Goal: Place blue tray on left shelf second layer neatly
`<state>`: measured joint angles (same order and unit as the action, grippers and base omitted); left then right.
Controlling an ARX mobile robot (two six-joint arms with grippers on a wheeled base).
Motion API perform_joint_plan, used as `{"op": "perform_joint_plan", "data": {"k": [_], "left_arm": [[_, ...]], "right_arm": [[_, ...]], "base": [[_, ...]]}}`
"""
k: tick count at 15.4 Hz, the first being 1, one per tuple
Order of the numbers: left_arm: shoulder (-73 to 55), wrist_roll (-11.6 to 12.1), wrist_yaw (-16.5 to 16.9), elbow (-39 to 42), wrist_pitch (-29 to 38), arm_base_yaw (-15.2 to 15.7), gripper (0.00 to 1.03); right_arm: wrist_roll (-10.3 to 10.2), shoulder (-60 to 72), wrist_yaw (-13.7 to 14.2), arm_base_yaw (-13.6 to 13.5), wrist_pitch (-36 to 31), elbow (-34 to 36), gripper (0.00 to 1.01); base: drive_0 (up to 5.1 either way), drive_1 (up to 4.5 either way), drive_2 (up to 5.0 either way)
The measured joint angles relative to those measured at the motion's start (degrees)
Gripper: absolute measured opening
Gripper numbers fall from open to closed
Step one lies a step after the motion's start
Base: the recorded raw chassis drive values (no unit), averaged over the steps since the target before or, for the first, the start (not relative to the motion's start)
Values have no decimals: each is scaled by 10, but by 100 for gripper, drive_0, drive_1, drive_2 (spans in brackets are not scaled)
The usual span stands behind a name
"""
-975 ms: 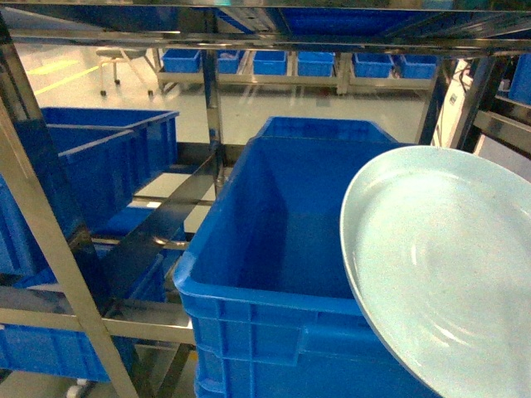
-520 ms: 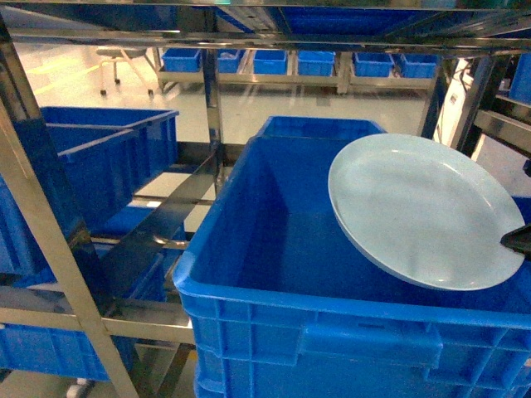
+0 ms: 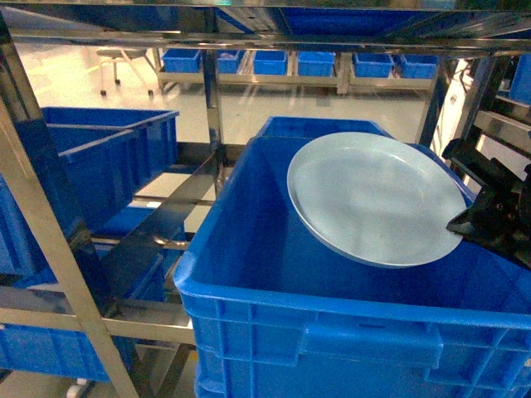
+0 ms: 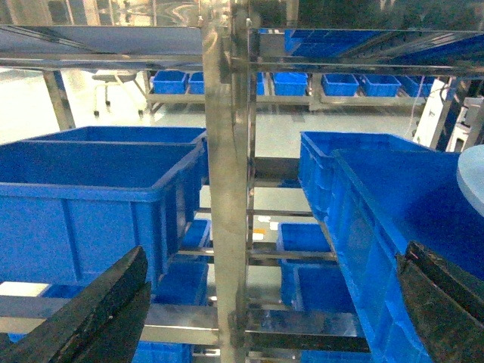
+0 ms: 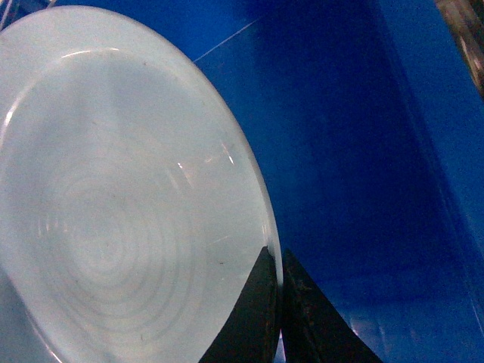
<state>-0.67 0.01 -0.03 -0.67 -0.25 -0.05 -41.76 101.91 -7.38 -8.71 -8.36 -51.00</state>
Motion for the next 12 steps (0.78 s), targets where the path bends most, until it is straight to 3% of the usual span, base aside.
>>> {"op": "perform_joint_plan", "data": {"k": [1,3,5,8,9,10,11,12], "left_arm": [[0,0,0,0,0,0,98],[0,0,0,0,0,0,98],[0,0,0,0,0,0,98],[0,0,0,0,0,0,98],[0,0,0,0,0,0,98],[0,0,0,0,0,0,98],[0,0,0,0,0,0,98],[0,0,0,0,0,0,98]], "right_arm": [[4,7,13,-3,-14,0,3],[12,7,-5,-2,-37,4,17],[25,-50,-75,14,-64,48,37],[50,-208,-180,51,16,136,63],[63,-274,-220,71,70,170,72],[106,-375,-262,112,158,222,85],[180,-485,-278,190,257,273,99],[266,-568,-290,272,338,306,98]], "base": [[0,0,0],[0,0,0],[0,0,0],[0,0,0],[0,0,0],[0,0,0],[0,0,0],[0,0,0]]}}
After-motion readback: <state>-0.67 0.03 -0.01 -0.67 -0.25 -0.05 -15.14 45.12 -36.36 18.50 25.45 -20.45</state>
